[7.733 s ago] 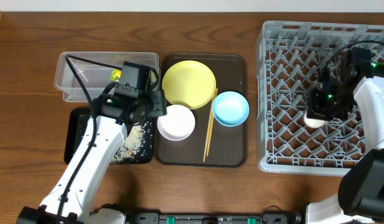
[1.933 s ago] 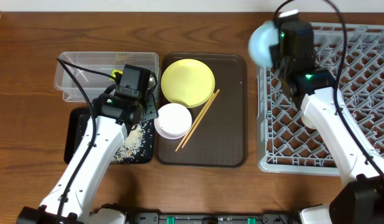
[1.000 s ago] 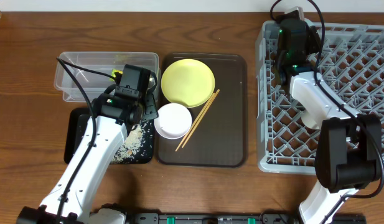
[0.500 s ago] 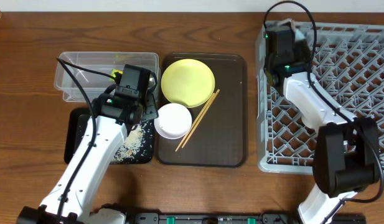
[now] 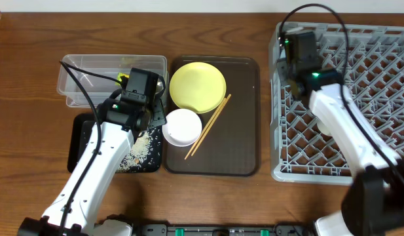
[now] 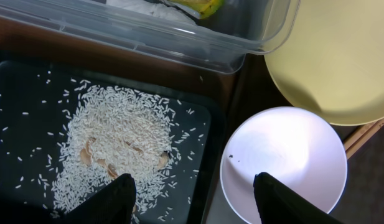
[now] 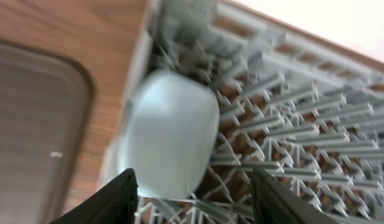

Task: Sort waste into correct bins and load items into the dishwasher rack
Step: 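Carry the light-blue cup into the rack's back corner and release, then grasp the pink bowl on the brown tray with the right gripper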

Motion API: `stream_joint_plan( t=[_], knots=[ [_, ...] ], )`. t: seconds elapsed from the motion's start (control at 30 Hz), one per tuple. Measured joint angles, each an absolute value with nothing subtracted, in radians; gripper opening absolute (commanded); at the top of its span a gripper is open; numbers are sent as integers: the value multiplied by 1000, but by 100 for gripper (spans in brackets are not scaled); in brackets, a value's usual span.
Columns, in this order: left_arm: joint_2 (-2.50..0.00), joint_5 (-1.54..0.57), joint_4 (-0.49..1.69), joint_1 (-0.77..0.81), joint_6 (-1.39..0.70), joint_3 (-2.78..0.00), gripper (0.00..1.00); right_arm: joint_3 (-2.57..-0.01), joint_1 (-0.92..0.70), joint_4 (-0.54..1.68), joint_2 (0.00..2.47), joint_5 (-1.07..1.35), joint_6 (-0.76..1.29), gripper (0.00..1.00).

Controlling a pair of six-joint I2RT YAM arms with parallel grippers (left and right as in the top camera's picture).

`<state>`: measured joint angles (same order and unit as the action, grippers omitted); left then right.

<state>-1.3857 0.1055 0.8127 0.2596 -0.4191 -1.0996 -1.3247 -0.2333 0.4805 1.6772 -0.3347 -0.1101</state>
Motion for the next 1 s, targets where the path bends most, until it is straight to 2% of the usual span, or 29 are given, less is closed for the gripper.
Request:
stream_joint_plan(
  t=[0.13,0.4,0.7,1.0],
  knots=[
    [-1386,105,819,260,-419,-1100,64,-1325,-233,495,1596,-153,-108,52],
    [-1386,124,899,200,-472,-1100,64,-1325,-308,573,1608,228,-80,52],
    [-1372,145,962,18,-520,-1100,64,-1325,-511,580,1739,319,-60,48],
    [-1372,146,966,1,-525,-1100,64,-1325,-625,527,1908,284,60,43]
  ],
)
